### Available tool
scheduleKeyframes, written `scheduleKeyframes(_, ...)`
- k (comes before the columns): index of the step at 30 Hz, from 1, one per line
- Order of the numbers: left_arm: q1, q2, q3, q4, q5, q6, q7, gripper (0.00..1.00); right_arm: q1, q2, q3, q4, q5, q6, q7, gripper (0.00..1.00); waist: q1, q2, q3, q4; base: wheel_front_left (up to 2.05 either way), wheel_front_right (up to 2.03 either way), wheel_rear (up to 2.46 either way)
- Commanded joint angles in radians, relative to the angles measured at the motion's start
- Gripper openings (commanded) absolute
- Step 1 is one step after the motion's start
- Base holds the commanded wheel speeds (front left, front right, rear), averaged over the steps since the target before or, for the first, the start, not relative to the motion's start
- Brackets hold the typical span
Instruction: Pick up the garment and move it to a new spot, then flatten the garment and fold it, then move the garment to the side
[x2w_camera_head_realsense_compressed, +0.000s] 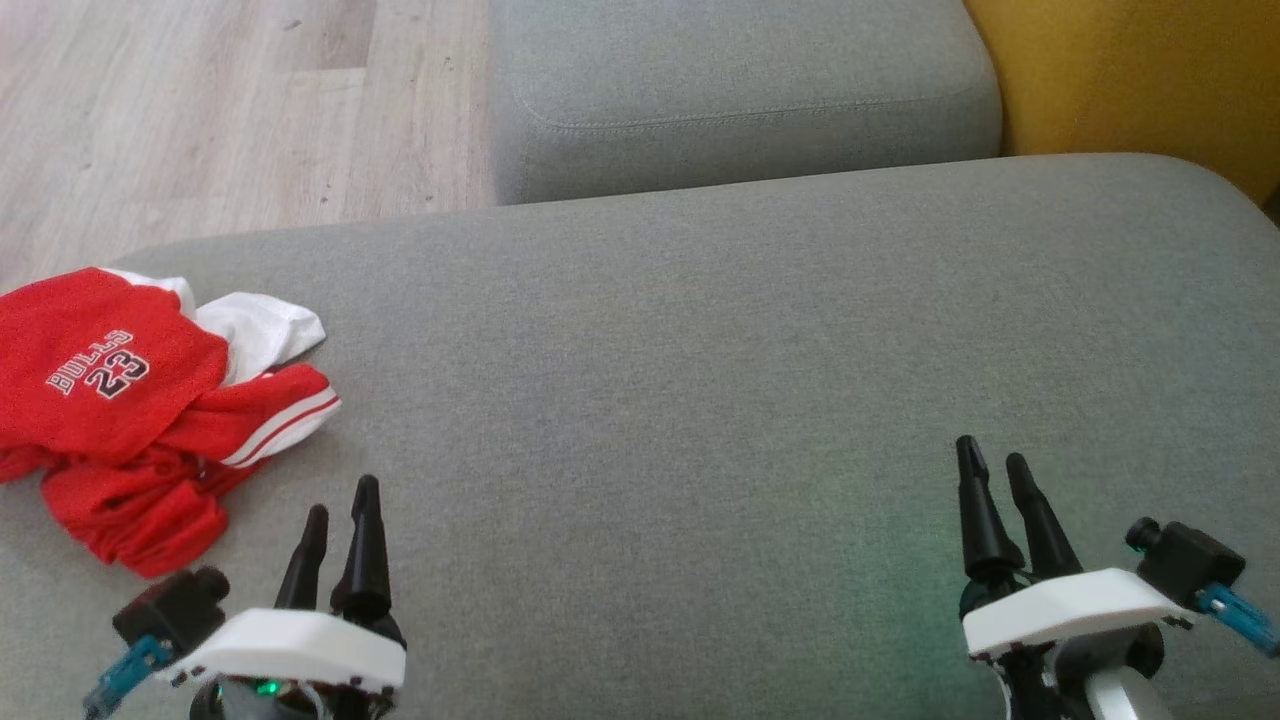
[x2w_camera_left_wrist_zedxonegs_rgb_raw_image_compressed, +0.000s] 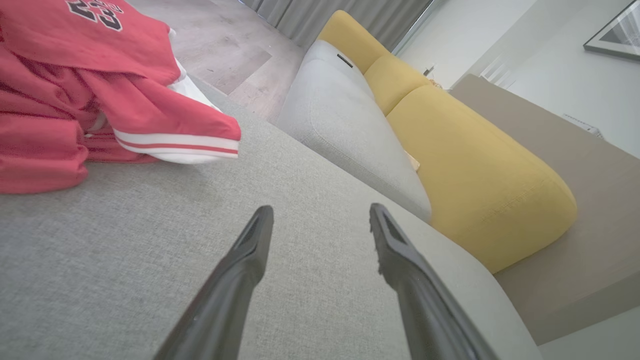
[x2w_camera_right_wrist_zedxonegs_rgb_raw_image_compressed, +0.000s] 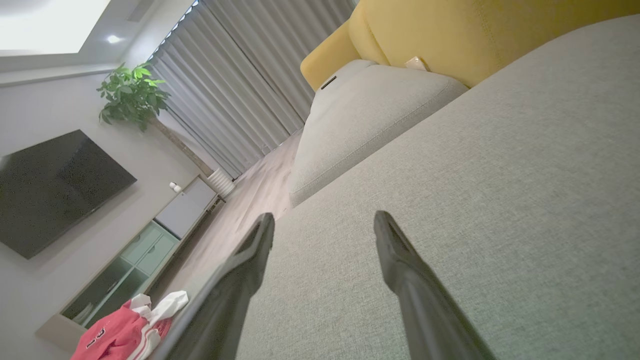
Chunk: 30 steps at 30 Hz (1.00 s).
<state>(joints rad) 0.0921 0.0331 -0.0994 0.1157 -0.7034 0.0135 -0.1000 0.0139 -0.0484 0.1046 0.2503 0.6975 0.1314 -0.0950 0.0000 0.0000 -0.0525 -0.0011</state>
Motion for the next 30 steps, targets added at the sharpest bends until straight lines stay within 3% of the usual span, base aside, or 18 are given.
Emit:
scheduleKeyframes(1,-0.023,0.014,0.013,-0.043,0.035,0.008,-0.013,1.00,-0.023,-0.015,0.023,-0.036,-0.037,0.000,-0.016,1.00,0.0000,0.0000,-0.001,0.000,0.00,0.00,0.00)
scheduleKeyframes(30,0.010,0.019,-0.043,-0.105,0.404,0.056,-0.095,1.00,-0.013,-0.003,0.060,-0.038,-0.396,-0.001,-0.099,1.00,0.0000,0.0000,-0.018,0.004,0.00,0.00,0.00)
